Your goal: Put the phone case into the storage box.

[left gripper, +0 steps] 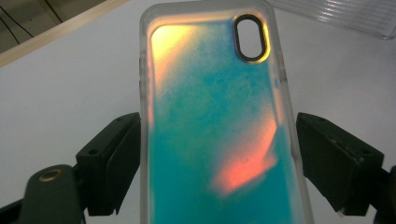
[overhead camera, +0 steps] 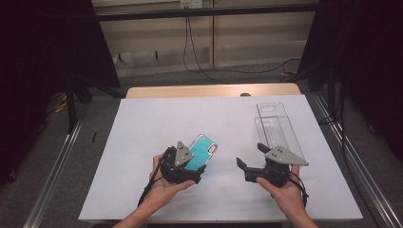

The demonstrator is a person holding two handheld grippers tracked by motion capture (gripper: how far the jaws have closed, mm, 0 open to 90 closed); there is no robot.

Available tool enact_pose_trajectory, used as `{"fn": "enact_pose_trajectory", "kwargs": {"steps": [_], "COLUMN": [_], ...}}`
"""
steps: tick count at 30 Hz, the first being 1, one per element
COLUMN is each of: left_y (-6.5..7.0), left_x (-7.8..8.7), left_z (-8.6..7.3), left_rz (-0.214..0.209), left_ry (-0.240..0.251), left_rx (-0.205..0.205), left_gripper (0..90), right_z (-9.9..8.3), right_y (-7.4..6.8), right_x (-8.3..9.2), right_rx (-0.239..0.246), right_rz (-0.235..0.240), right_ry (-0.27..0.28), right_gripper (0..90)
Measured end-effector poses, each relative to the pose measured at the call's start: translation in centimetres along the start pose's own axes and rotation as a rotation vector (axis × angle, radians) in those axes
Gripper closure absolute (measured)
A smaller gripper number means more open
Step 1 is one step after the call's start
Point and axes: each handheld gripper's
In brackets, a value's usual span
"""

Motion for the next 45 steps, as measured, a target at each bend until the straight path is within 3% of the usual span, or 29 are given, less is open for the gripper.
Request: {"fn": "enact_pose_trajectory", "kwargs": {"steps": [4, 13, 18, 28, 34, 39, 45], "left_y": [0.3, 1.1, 1.5, 2.1, 2.2, 2.4, 2.4], "left_x": [-0.2, -0.5, -1.0, -2.1, -1.9, -1.9, -1.9], "left_z": [0.1, 0.4, 0.9, 1.8, 1.7, 1.5, 1.4], "left_rz": [0.01, 0.03, 0.042, 0.06, 0.07, 0.096, 0.113], "left_ry": [0.0, 0.015, 0.024, 0.039, 0.051, 0.067, 0.077], "left_rx": [-0.009, -0.018, -0.028, -0.042, -0.048, -0.05, -0.053], "left_gripper": [16.9, 16.9, 16.9, 16.9, 16.9, 16.9, 16.9], "right_z": [0.1, 1.1, 1.8, 3.1, 3.7, 4.0, 4.1], "right_y": [-0.4, -1.6, -1.8, -1.7, -1.3, -1.5, -1.9], "right_x": [-0.5, -1.2, -1.5, -2.3, -2.4, -3.0, -3.8], "right_rx": [0.031, 0.002, -0.007, -0.028, -0.041, -0.039, -0.044], "right_rz": [0.032, 0.069, 0.053, 0.056, 0.043, 0.062, 0.053], "right_ry": [-0.025, -0.078, -0.079, -0.147, -0.137, -0.198, -0.205], "right_gripper": [13.9, 13.9, 12.0, 8.5, 12.3, 18.2, 20.6]}}
Point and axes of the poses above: each handheld gripper's, and its own axes: x roughly backward along the jaws, z roughly out of its top, y roughly to its right, and after that the axes turned 9 degrees about -y, right-handed
